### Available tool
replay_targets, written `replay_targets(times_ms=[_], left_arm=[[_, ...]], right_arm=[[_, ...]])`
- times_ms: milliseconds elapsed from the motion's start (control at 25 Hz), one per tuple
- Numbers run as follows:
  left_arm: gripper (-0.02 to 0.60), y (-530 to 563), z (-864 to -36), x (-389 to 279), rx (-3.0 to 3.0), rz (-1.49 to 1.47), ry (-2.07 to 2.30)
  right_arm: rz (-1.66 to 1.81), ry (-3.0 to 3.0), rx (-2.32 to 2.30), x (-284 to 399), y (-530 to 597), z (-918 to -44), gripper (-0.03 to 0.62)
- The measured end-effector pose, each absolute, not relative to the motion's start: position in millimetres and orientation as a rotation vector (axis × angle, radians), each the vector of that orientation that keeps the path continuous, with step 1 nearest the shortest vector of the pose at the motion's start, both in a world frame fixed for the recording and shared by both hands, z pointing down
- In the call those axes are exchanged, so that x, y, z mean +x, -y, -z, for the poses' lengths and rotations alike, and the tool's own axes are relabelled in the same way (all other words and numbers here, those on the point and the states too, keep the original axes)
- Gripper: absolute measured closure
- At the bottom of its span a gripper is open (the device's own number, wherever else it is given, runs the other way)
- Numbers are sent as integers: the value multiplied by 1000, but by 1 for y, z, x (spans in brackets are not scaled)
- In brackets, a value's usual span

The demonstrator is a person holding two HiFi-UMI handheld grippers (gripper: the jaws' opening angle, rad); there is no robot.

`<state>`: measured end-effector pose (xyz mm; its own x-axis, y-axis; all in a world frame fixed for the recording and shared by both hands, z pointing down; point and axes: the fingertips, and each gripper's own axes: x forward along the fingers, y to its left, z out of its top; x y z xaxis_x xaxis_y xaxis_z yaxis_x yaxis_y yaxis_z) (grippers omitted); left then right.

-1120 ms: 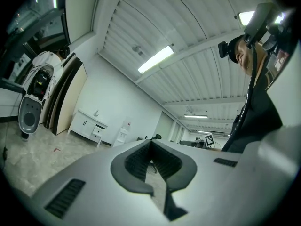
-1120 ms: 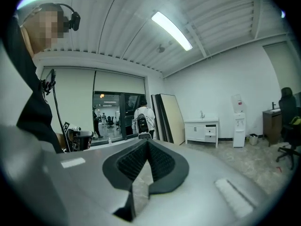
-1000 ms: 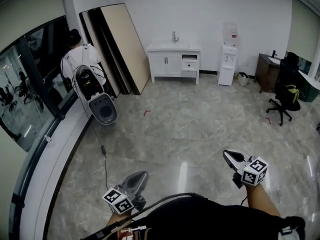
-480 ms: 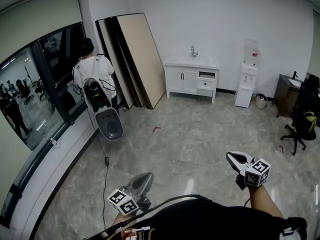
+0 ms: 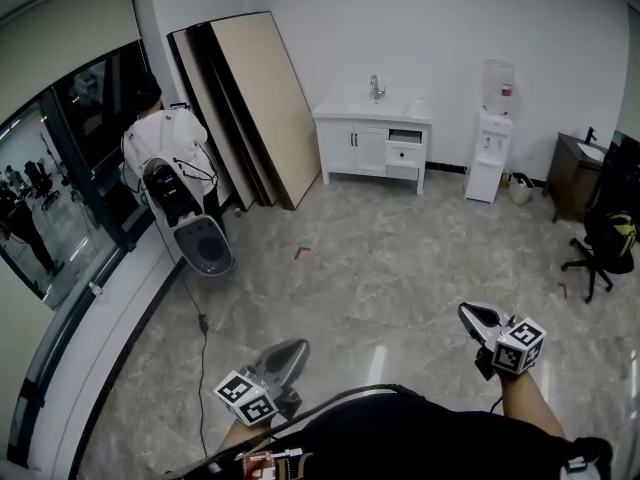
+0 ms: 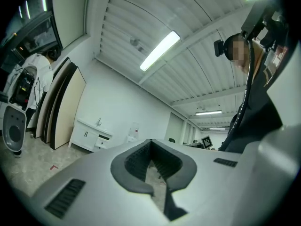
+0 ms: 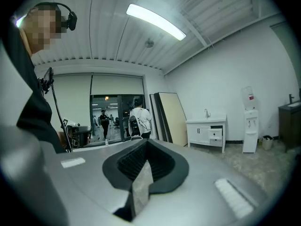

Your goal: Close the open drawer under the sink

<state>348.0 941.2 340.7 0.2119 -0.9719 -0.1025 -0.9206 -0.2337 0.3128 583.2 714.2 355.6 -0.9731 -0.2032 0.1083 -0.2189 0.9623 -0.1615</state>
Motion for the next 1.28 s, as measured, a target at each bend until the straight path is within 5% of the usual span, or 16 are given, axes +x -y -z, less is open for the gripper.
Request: replay_targets(times_ms=[880, 1280], left_arm=[[583, -788, -309, 79, 2483, 406, 1603], [583, -760, -327, 13, 2419, 440, 1649]], right_arm=[[-202, 3024, 608, 353, -609, -323, 595], [-189, 2968, 562, 293, -563, -326, 595]])
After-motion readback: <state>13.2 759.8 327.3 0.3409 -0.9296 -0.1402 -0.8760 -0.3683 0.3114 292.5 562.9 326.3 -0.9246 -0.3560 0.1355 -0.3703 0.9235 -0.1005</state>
